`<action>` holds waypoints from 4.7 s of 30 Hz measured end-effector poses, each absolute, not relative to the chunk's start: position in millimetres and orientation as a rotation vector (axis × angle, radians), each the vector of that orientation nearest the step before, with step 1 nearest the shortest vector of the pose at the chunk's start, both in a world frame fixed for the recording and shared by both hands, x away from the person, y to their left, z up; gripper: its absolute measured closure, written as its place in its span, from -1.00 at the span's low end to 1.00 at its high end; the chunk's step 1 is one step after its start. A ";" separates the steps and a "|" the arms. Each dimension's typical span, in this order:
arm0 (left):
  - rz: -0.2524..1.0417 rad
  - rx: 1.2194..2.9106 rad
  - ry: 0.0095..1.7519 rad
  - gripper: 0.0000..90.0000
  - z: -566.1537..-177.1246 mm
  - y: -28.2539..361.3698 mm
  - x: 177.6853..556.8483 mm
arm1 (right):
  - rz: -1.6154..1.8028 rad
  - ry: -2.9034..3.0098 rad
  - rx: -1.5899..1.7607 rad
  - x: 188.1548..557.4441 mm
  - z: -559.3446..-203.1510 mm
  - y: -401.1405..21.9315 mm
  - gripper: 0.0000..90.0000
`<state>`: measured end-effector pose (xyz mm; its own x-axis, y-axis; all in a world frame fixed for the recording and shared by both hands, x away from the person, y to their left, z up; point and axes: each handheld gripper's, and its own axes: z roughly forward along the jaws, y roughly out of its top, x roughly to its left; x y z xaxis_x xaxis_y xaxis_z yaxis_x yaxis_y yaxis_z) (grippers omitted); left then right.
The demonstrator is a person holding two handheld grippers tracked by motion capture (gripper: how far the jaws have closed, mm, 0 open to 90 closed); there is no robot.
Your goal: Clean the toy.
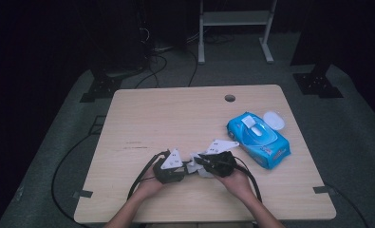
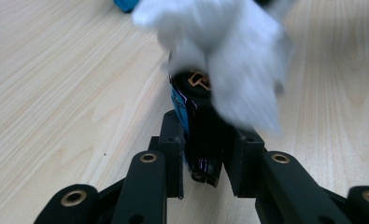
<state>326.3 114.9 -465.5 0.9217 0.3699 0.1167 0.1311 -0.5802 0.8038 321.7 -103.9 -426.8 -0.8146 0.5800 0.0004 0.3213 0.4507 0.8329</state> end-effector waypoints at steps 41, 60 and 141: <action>0.350 2.176 0.402 0.58 -465.7 121.2 328.6 | 1.283 2.356 0.889 333.0 -428.3 -110.2 0.85; 0.357 2.176 0.394 0.58 -466.0 127.2 327.9 | 1.293 2.269 1.037 337.4 -430.0 -140.5 0.85; 0.331 2.169 0.400 0.58 -468.1 130.4 329.6 | 1.291 2.274 1.047 346.5 -429.4 -156.0 0.85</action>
<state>329.6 130.4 -468.1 0.9125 0.3989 0.0911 0.1641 -0.5607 0.8116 346.5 -156.0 -429.4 -0.6784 0.7309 0.0742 0.4382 0.3216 0.8394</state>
